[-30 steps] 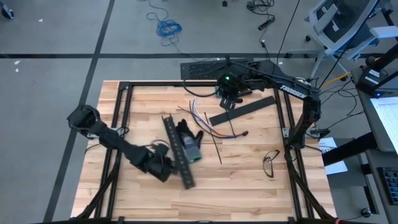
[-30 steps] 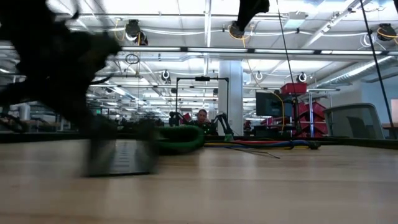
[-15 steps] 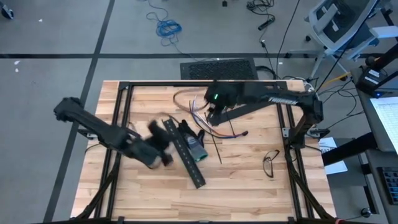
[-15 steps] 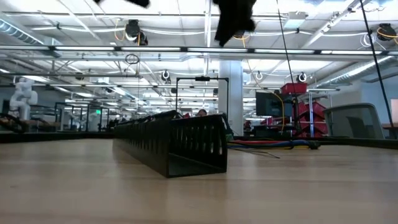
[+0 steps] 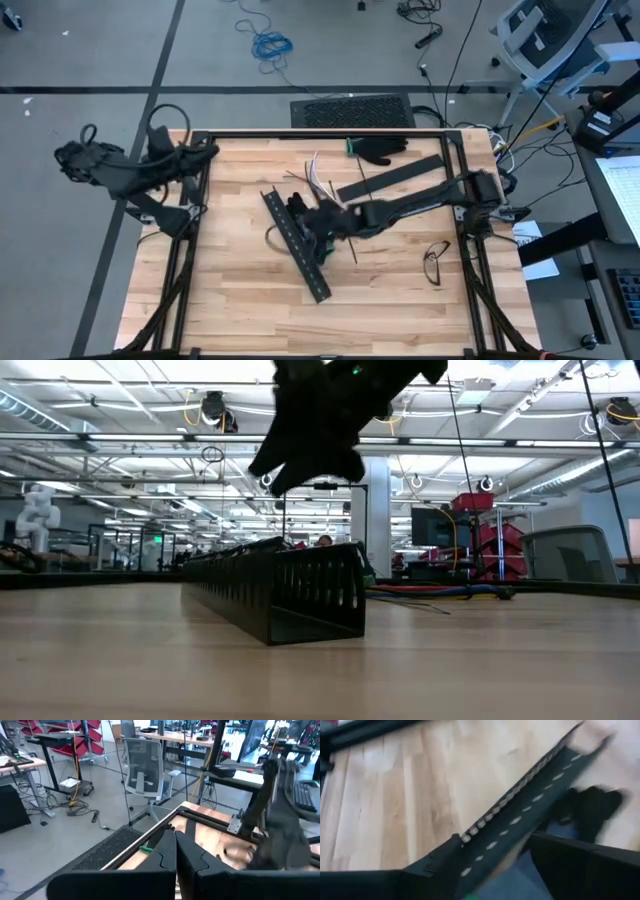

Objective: Ziptie cables
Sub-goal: Prepare the black cable duct

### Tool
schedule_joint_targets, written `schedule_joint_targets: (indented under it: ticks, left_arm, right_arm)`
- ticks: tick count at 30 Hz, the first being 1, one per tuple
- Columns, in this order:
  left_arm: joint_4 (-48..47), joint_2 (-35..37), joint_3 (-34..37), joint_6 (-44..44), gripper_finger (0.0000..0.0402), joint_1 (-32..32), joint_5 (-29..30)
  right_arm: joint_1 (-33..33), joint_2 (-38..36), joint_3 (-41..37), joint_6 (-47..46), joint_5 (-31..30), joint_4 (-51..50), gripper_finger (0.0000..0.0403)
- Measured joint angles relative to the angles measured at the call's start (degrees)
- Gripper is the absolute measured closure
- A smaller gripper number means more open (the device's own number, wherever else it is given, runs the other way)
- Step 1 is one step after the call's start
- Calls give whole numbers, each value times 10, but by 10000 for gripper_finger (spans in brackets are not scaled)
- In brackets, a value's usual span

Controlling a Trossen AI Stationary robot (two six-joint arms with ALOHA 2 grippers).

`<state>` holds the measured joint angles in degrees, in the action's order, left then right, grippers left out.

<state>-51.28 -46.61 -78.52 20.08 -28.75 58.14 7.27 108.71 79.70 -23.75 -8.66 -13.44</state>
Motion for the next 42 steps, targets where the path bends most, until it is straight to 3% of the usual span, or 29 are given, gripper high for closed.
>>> schedule_joint_targets:
  ticks: [7,12,18,22,27,36,42]
  left_arm:
    - [-9,27,0,-14,401,0,-6]
    - [-23,33,-1,-13,401,0,-34]
    - [-22,31,-1,-11,401,0,-57]
    - [-22,32,-1,-11,401,0,-58]
    - [-22,32,-1,-11,401,0,-58]
    - [-22,32,0,-11,402,0,-57]
    - [-21,31,0,-10,402,0,-57]
  right_arm:
    - [11,127,118,-70,-74,-58,132]
    - [10,217,265,-77,-109,-208,141]
    - [3,299,380,-130,-126,-353,159]
    - [2,319,386,-161,-94,-392,216]
    - [13,315,385,-107,-92,-395,376]
    - [9,305,470,4,-85,-385,400]
    - [3,304,535,80,4,-436,401]
